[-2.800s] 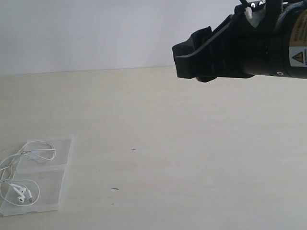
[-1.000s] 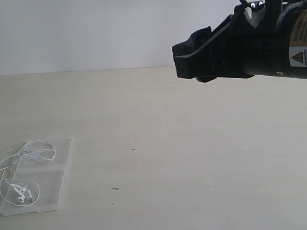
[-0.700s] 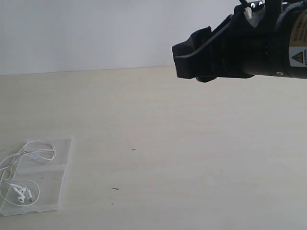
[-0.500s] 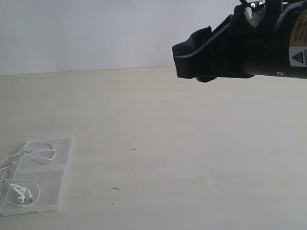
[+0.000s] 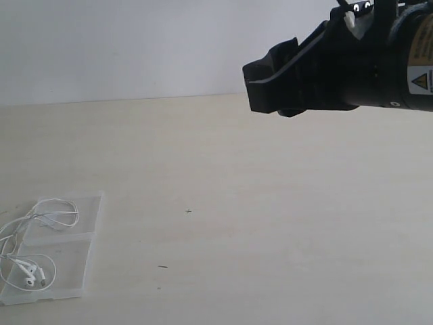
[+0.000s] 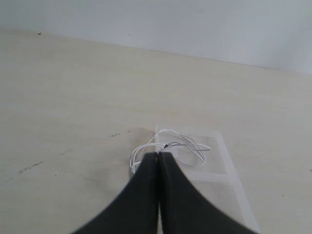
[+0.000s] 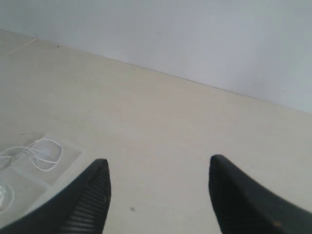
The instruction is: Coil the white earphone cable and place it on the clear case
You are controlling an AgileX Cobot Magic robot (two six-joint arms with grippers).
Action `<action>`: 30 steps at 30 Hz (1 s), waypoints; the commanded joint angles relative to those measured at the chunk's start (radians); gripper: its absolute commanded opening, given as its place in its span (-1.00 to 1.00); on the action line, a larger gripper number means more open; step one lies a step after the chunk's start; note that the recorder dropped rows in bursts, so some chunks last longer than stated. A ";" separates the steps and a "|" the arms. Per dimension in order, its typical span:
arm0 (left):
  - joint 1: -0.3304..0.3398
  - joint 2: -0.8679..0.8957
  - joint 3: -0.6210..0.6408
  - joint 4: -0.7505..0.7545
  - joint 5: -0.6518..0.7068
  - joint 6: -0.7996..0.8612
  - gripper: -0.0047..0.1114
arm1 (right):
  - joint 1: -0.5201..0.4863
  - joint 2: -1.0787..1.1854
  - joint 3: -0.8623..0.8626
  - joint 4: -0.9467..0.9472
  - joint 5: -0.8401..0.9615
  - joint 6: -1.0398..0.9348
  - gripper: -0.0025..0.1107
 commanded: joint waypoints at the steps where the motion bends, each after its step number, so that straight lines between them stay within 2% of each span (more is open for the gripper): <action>1: 0.001 -0.003 0.002 0.004 -0.007 0.004 -0.92 | -0.002 -0.008 0.003 -0.142 -0.007 -0.086 0.07; 8: 0.001 -0.003 0.002 0.004 -0.007 0.004 -0.92 | -0.013 -0.067 0.003 -0.169 -0.004 -0.108 0.07; 12: 0.001 -0.003 0.002 0.004 -0.007 0.004 -0.92 | -0.096 -0.161 0.031 -0.079 -0.011 -0.026 0.07; 19: 0.001 -0.003 0.002 0.004 -0.007 0.004 -0.92 | -0.292 -0.440 0.280 -0.029 -0.137 0.081 0.07; 26: 0.001 -0.003 0.002 0.004 -0.007 0.004 -0.92 | -0.422 -0.741 0.512 -0.027 -0.174 0.091 0.07; 30: 0.001 -0.003 0.002 0.004 -0.007 0.004 -0.92 | -0.474 -0.864 0.618 -0.025 -0.274 0.098 0.07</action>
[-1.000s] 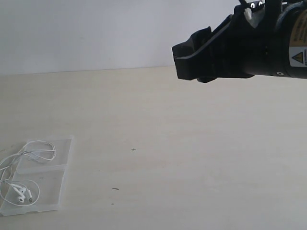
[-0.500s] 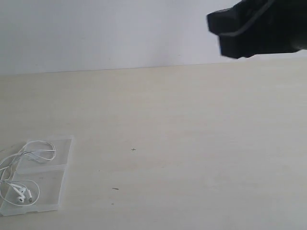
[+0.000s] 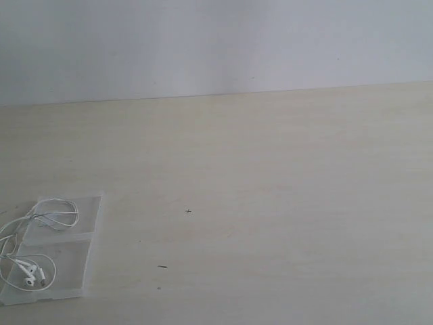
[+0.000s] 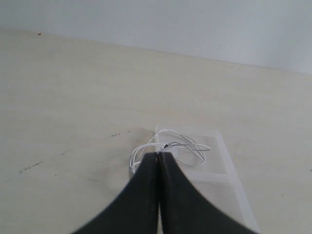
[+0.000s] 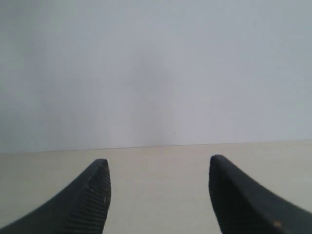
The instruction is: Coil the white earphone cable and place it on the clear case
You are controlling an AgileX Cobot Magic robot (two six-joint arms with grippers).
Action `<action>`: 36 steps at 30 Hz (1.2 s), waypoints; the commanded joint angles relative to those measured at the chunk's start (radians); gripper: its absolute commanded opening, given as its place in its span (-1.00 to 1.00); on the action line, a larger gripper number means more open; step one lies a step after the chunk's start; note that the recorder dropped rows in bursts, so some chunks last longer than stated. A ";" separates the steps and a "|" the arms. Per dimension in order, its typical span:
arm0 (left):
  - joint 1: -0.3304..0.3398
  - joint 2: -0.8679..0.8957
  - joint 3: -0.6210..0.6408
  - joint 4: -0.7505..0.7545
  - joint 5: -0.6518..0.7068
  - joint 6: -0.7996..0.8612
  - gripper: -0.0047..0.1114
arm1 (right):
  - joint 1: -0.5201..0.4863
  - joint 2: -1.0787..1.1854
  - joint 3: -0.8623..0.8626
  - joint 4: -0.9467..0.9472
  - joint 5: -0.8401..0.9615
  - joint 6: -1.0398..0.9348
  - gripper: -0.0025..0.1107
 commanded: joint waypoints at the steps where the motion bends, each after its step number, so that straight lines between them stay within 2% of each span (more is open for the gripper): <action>1: 0.001 -0.003 0.002 0.004 -0.007 0.004 -0.92 | -0.055 -0.137 0.117 0.010 -0.135 0.010 0.07; 8: 0.001 -0.003 0.002 0.004 -0.007 0.004 -0.92 | -0.076 -0.281 0.247 0.049 -0.251 0.055 0.07; 18: 0.001 -0.003 0.002 0.004 -0.007 0.004 -0.92 | -0.076 -0.300 0.265 0.049 -0.253 0.081 0.07; 26: 0.001 -0.003 0.002 0.004 -0.007 0.004 -0.92 | -0.076 -0.320 0.321 0.072 -0.185 0.055 0.07; 30: 0.001 -0.003 0.002 0.004 -0.007 0.004 -0.92 | -0.076 -0.368 0.321 0.372 -0.016 -0.184 0.07; 31: 0.001 -0.003 0.002 0.004 -0.007 0.004 -0.92 | -0.076 -0.383 0.321 0.468 0.018 -0.304 0.07; 34: 0.001 -0.003 0.002 0.004 -0.007 0.004 -0.92 | -0.076 -0.392 0.321 0.594 0.055 -0.527 0.07; 36: 0.001 -0.003 0.002 0.004 -0.007 0.004 -0.92 | -0.076 -0.392 0.321 0.607 0.058 -0.592 0.07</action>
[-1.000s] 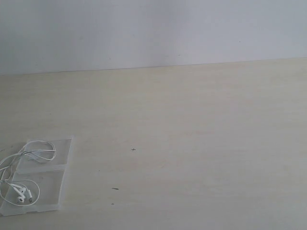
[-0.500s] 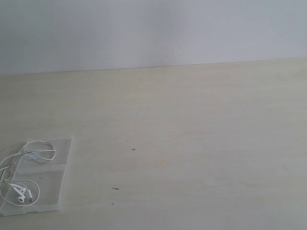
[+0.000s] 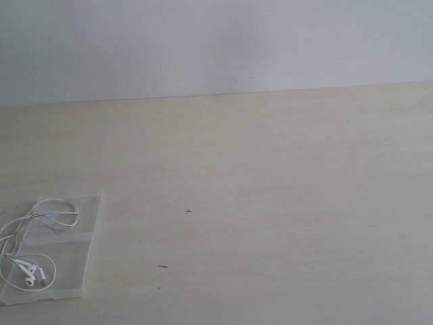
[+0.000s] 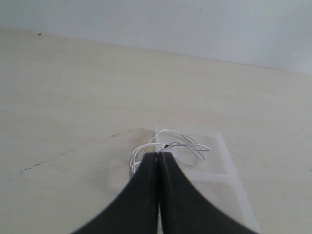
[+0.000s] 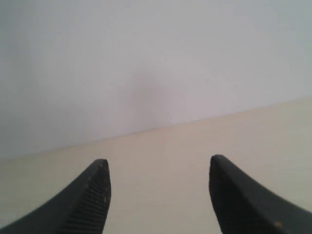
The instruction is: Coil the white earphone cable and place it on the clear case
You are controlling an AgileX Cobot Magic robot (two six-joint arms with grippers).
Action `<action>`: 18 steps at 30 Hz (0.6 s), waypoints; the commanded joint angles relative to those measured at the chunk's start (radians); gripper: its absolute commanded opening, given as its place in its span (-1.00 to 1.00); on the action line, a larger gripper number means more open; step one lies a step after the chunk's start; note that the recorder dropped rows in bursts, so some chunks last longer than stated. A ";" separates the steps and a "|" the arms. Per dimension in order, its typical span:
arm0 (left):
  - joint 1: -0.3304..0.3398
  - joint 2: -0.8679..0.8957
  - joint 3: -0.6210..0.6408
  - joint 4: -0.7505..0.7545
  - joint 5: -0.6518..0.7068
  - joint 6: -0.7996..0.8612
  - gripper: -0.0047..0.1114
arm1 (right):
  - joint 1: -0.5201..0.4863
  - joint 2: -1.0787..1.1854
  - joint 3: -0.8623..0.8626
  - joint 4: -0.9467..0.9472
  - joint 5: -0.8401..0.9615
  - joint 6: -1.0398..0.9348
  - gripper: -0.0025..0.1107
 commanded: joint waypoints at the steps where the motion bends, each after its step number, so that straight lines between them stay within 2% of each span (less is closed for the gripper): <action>1: 0.001 -0.003 0.002 0.002 -0.007 0.002 -0.92 | -0.006 -0.009 0.004 0.104 0.043 -0.226 0.07; 8: 0.001 -0.003 0.002 0.002 -0.007 0.002 -0.92 | -0.006 -0.009 0.004 0.111 0.181 -0.295 0.07; 18: 0.001 -0.003 0.002 0.002 -0.007 0.002 -0.92 | -0.006 -0.009 0.004 0.111 0.181 -0.295 0.07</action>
